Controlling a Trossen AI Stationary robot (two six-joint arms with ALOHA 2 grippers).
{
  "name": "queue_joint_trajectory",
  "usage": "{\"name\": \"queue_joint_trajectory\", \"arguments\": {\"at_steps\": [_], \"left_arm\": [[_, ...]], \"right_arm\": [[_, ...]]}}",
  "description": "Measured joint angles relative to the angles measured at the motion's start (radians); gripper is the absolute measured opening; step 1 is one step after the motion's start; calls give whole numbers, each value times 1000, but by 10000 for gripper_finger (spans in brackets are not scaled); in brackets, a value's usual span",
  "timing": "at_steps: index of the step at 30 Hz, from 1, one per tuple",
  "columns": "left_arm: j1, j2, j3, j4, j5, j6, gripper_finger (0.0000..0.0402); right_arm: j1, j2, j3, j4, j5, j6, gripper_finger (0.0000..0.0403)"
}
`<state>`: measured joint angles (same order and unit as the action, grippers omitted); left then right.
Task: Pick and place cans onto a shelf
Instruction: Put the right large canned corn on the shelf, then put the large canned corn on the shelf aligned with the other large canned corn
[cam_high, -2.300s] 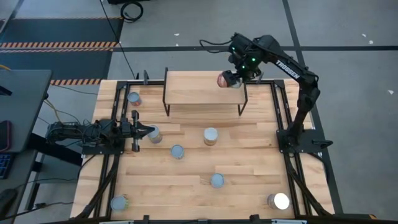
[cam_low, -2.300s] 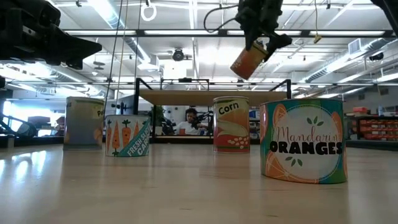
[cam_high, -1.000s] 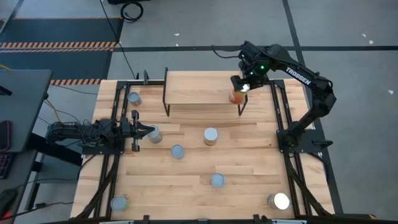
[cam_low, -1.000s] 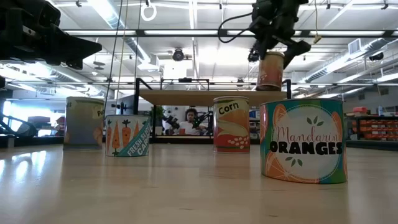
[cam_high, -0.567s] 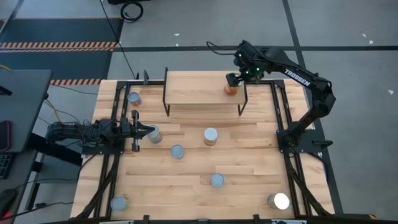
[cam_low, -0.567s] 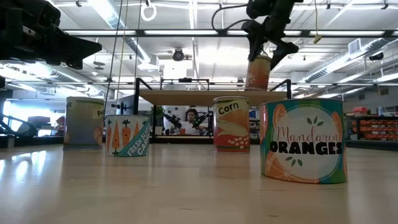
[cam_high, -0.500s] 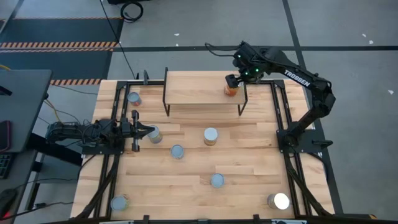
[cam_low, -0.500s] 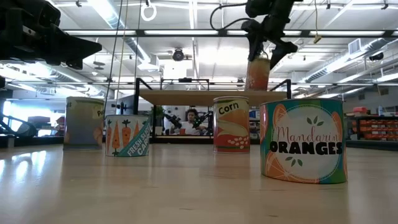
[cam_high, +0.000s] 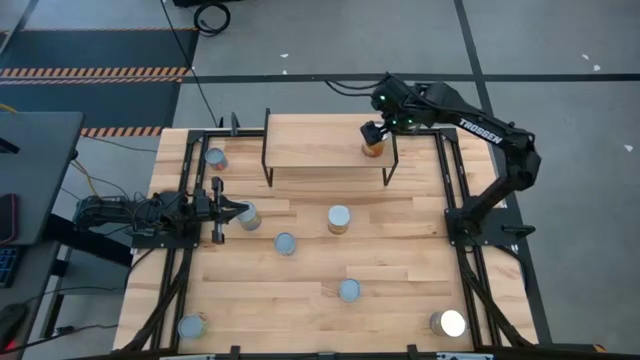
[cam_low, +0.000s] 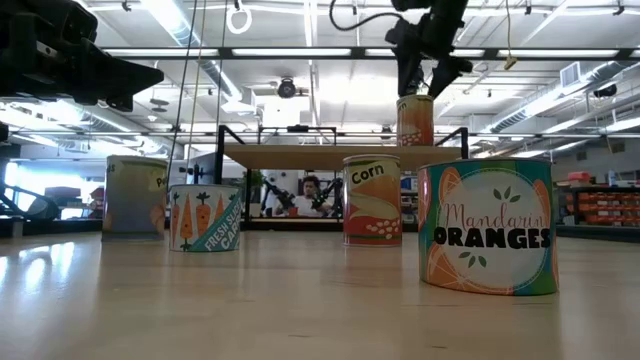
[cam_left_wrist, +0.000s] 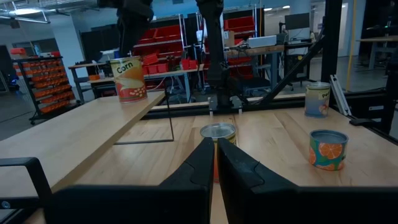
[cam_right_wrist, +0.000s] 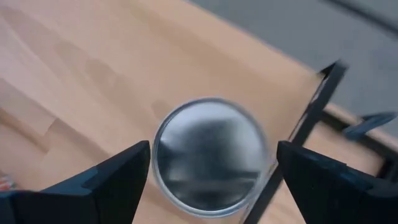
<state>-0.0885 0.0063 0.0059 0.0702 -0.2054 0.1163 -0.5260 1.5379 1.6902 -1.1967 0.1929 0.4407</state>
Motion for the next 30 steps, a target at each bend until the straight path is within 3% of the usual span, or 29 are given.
{"name": "queue_joint_trajectory", "arguments": {"at_steps": [5, 11, 14, 19, 26, 30], "left_arm": [[0, 0, 0, 0, 0, 0, 27], [0, 0, 0, 0, 0, 0, 27], [0, 0, 0, 0, 0, 0, 27], [0, 0, 0, 0, 0, 0, 27], [0, 0, 0, 0, 0, 0, 27], [0, 0, 0, 0, 0, 0, 27]], "right_arm": [[83, -56, 11, 3, 138, -42, 359], [328, -107, 13, 38, 156, -205, 357], [449, -84, 13, -6, 124, -283, 357], [578, 7, 12, -2, 111, -238, 353], [627, 189, 12, 5, 35, -402, 351], [598, 298, 12, 12, -103, -469, 371]]}}
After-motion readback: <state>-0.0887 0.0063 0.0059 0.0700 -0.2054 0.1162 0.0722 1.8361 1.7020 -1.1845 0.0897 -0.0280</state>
